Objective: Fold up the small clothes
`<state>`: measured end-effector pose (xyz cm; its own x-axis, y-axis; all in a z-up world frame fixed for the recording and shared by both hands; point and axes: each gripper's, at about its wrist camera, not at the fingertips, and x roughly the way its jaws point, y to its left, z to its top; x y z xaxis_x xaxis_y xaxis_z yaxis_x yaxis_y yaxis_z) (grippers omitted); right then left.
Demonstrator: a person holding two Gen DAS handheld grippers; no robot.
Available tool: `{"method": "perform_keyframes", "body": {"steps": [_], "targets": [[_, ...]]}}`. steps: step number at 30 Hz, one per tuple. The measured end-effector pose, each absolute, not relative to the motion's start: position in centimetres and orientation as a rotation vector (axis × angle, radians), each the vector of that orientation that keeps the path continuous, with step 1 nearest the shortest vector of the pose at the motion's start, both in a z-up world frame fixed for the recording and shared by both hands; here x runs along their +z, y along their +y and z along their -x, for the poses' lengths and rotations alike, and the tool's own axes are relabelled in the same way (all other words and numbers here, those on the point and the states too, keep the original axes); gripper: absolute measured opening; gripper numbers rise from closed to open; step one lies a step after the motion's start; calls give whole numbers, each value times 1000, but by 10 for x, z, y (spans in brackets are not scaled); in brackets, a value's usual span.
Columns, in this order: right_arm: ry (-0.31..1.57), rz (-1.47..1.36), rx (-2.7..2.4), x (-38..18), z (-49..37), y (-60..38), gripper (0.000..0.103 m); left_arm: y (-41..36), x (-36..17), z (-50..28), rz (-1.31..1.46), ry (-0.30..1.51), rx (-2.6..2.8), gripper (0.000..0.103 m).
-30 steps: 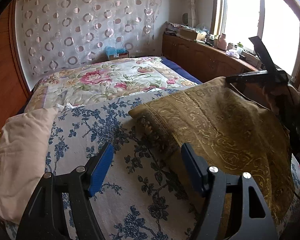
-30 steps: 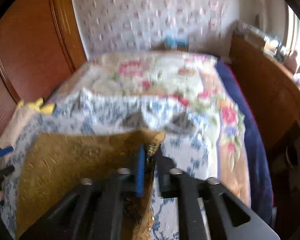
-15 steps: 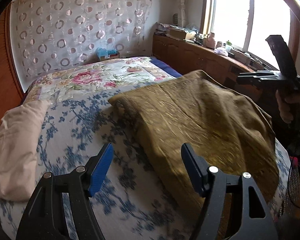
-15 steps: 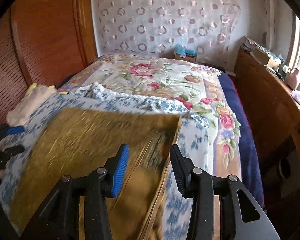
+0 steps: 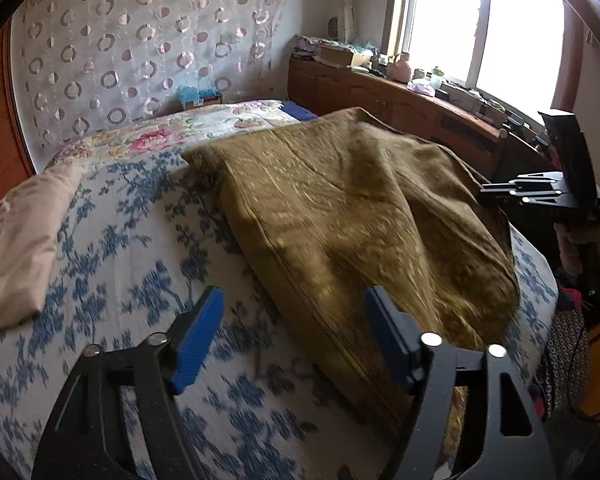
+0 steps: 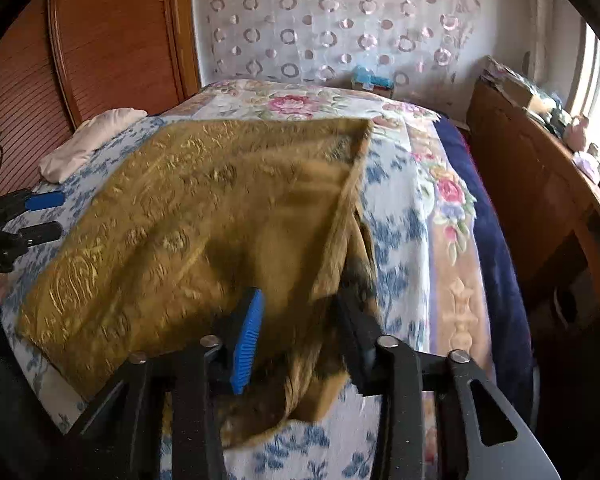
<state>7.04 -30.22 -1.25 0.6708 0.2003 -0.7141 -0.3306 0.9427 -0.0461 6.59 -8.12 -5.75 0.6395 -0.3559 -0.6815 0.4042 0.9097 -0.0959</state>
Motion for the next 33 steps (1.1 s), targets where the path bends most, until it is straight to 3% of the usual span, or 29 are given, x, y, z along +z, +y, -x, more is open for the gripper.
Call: {"method": "perform_keyframes", "body": {"steps": [3,9,18,22,24,28,33], "targets": [[774,149,323,-14,-63,-310,4,-82,-58,-62,-68,775,-446,78],[679,128,259,4,-44,-326,2,-85,-62,-56,-66,790,-441,78],[697,153,234,7,-36,-318,3,-91,-76,-46,-62,851,-475,78],[671,165,239,11,-33,-311,21,-92,-78,-41,-64,862,-472,78],[664,173,254,12,-28,-307,45,-93,-78,-39,-60,868,-478,78],[655,178,285,12,-15,-299,51,-93,-80,-33,-62,872,-480,77],[668,193,346,4,-3,-287,54,-94,-79,-27,-48,875,-511,62]]}}
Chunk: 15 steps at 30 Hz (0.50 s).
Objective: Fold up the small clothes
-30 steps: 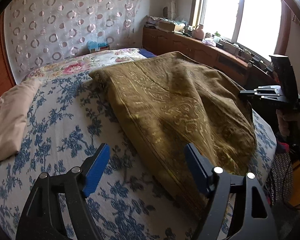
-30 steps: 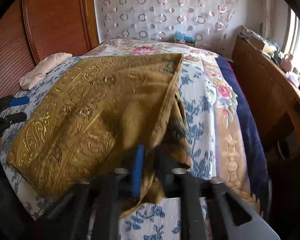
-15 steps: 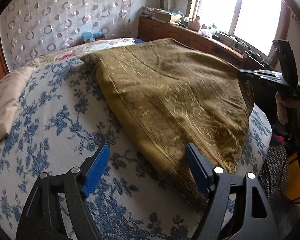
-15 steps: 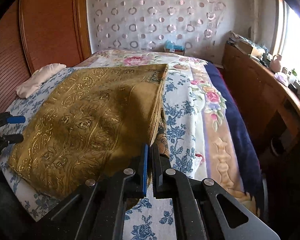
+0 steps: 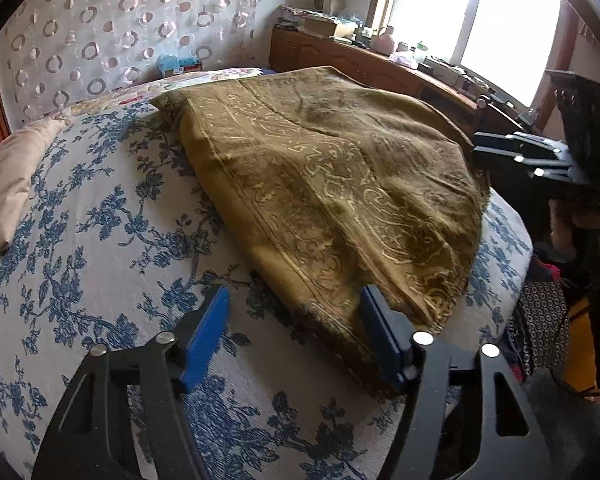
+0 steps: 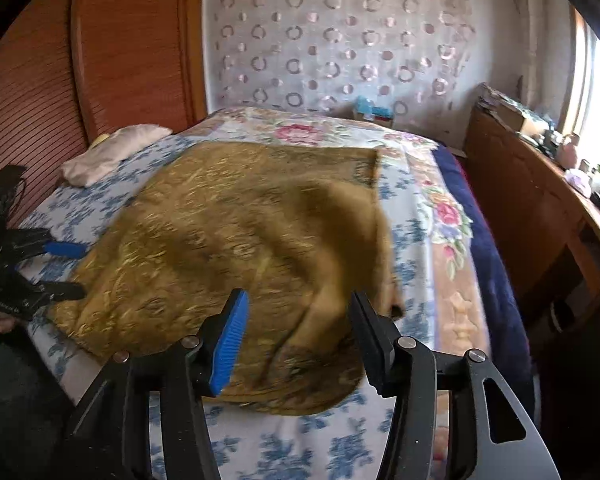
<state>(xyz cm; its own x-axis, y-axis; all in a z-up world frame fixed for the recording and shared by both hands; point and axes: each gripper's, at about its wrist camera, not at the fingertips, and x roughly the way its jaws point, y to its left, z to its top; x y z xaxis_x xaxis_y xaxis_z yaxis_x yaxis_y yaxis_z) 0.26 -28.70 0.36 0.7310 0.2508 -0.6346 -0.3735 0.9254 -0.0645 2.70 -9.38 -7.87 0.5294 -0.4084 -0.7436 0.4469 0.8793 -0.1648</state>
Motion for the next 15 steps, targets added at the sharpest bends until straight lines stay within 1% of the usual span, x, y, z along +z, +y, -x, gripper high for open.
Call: {"method": "perform_keyframes", "body": {"steps": [4,7,9,10,11,15], "targets": [[683,204,396,-4,2,-282,55,-96,-78,-22,-41,882,-555,53],[707,215,429,-10,1,-281,57,-98,-77,-18,-34,894,-590,40],[719,221,447,-11,-1,-281,59,-100,-77,-18,-14,912,-631,19],[723,222,455,-11,-2,-282,60,-101,-76,-18,-7,917,-646,15],[729,223,465,-11,-2,-282,61,-102,-74,-17,-8,916,-651,6],[723,225,501,-7,2,-281,62,-103,-43,-18,17,832,-668,3]]}}
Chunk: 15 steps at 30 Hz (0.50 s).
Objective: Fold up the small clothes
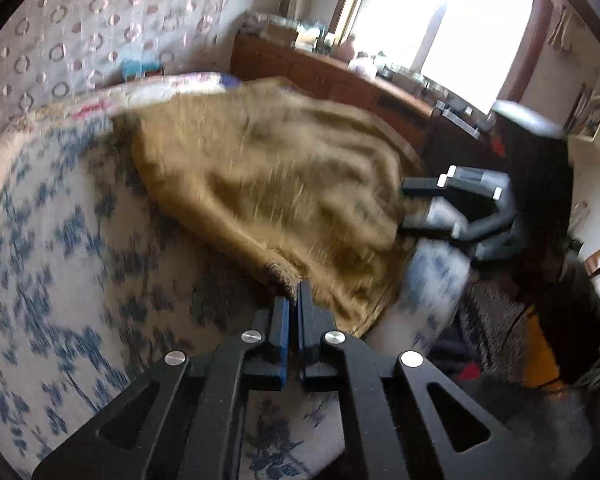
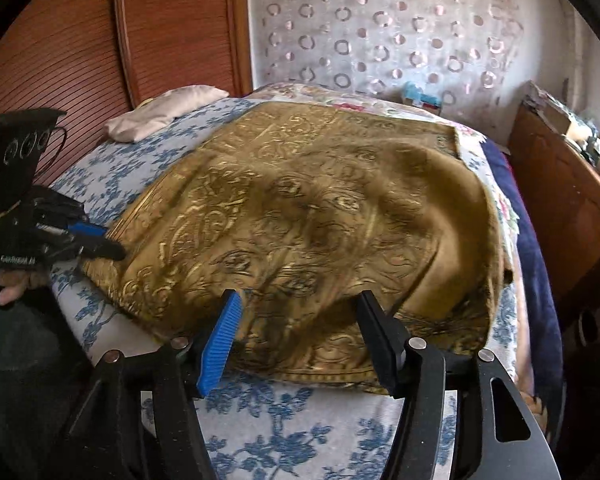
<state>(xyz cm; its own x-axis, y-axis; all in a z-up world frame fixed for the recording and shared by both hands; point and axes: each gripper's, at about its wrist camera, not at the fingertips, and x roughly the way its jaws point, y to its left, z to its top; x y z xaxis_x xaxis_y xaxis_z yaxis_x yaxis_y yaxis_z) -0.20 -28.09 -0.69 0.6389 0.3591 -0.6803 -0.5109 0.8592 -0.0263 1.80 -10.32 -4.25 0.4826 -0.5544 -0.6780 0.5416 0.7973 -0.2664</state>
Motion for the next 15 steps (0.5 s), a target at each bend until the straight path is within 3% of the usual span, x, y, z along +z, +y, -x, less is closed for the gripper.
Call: {"method": "perform_keyframes", "body": {"steps": [6,15], "targets": [[661,213,555,10,13,-283,64,-110,14,-35,32,679,-669,3],[595,211,573,35,25,-295,69,-116,33,-72,48,629,-637,3]]}}
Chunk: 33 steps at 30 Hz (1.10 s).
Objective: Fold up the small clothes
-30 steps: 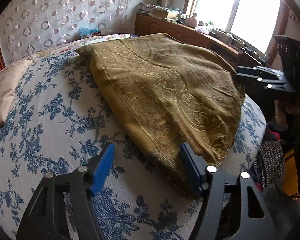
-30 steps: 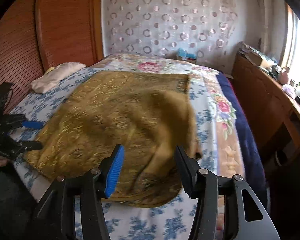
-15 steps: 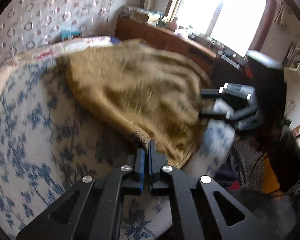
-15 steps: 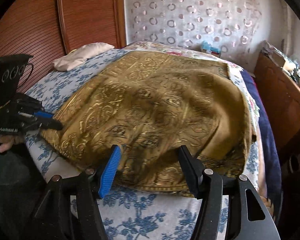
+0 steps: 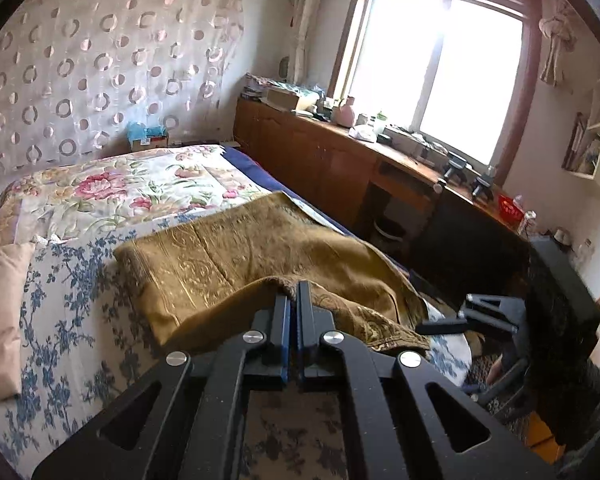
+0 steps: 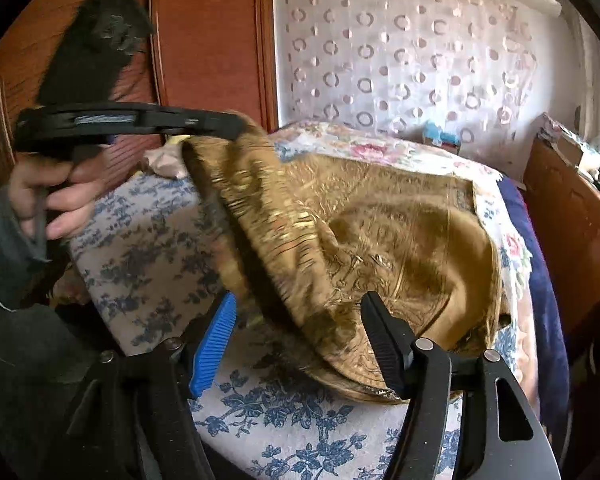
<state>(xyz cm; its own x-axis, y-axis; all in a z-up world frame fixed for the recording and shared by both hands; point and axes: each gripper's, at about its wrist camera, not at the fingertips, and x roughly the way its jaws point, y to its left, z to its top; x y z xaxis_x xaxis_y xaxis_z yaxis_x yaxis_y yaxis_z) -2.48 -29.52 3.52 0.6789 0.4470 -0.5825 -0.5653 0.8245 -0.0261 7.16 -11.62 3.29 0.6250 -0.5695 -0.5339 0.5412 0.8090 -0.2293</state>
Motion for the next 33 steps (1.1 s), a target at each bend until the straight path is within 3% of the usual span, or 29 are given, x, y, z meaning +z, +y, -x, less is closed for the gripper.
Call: {"method": "perform_keyframes", "body": {"steps": [16,17,19,20,21,33], "targets": [[681,294,445,0,-26,-291,69,-90,25,-86,107,628,-582,3],[676,309,442,2,-27,-289,66,-88,24,-88,110,629,-578,3],[660,330,460,8,-28,-286,39,-84,23,-90,112,628,-570,3],[653,346,464,11,-28,-282,17,-83,24,-92,112,626,-563,3],[637,365,455,17,-30,-279,9,-80,24,-95,111,621,-551,3],[507,396,444,89,-117,-234,6,-55,21,-173,79,634,-405,3]]}}
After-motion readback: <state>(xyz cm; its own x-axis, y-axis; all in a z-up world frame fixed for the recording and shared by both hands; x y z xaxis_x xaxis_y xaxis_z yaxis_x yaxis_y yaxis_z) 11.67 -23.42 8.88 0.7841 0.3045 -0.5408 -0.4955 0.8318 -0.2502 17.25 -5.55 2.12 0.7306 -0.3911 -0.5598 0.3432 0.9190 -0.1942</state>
